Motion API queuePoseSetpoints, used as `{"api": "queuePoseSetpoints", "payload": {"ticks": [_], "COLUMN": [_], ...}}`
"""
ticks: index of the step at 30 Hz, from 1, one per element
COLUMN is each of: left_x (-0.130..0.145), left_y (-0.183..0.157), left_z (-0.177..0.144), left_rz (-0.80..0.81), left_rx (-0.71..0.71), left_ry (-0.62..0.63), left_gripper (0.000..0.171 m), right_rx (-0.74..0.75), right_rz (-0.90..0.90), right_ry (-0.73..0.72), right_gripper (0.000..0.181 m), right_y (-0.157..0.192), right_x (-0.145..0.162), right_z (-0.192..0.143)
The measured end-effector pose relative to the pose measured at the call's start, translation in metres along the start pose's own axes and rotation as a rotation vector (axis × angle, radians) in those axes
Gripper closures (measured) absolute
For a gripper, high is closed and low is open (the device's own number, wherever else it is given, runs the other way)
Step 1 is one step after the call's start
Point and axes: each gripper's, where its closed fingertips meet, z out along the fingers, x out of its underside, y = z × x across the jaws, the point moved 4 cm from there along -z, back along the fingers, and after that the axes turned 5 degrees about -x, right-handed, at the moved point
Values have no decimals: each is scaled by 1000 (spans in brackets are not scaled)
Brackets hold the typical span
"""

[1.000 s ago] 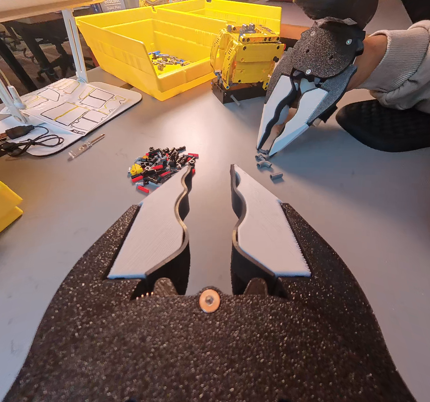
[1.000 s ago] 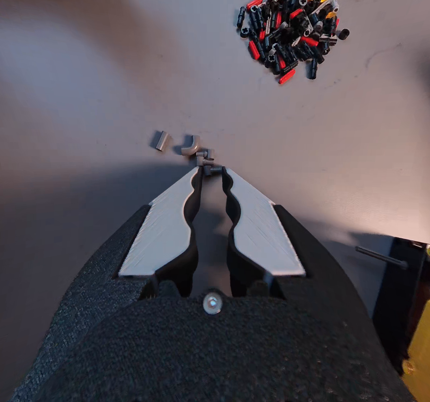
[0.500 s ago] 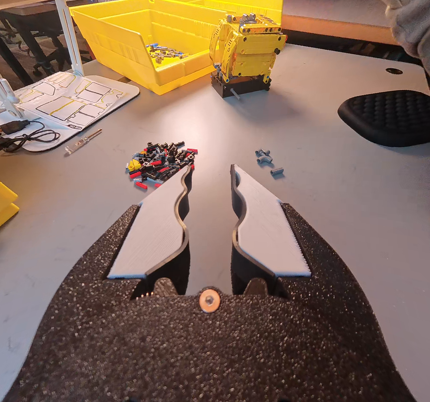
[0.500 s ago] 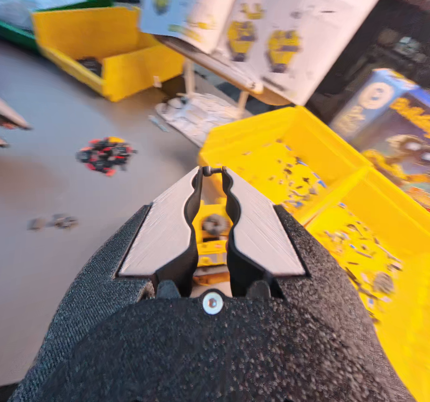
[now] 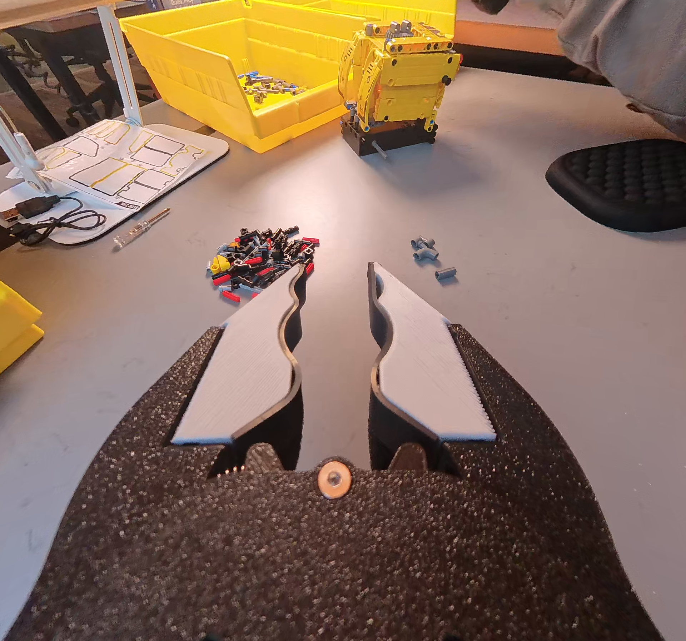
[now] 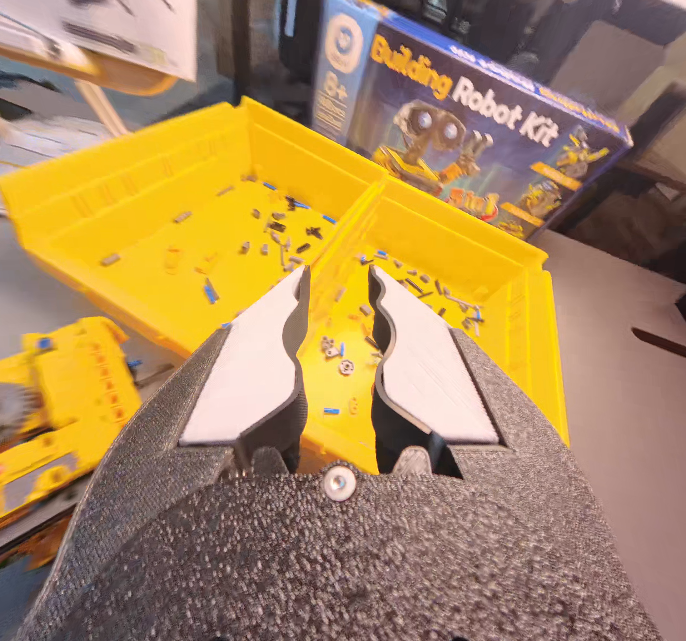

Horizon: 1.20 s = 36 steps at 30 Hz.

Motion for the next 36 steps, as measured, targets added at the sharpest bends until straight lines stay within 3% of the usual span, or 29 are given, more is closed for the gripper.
{"api": "queuePoseSetpoints", "payload": {"ticks": [2,4,7,11,15,21,24,29,32,36], "left_x": [0,1,0,0,1,2,3,2,2,0], "left_y": [-1,-1,-3,-5,-5,-2,-2,-2,-4,-5], "left_z": [0,1,1,1,1,0,0,0,0,0], "left_rz": [1,4,11,12,17,12,19,19,17,16], "left_rx": [2,6,9,14,12,4,0,5,13,11], "left_ry": [1,5,3,8,20,27,30,30,31,24], "left_gripper": [139,139,139,139,137,137,137,137,136,132], "right_rx": [-170,-434,-774,-921,-925,-904,-914,-864,-755,-386], "right_rz": [-44,-113,-254,-325,-262,-338,-345,-358,-286,-132], "right_ry": [-78,-81,15,215,333,415,417,385,206,-60], "right_gripper": [153,155,155,155,155,155,164,166,166,166], "right_y": [47,115,218,298,328,343,349,337,297,177], "right_x": [-22,-29,-1,59,86,94,95,84,37,-33], "right_z": [-24,-51,-87,-90,-73,-60,-58,-63,-72,-76]}}
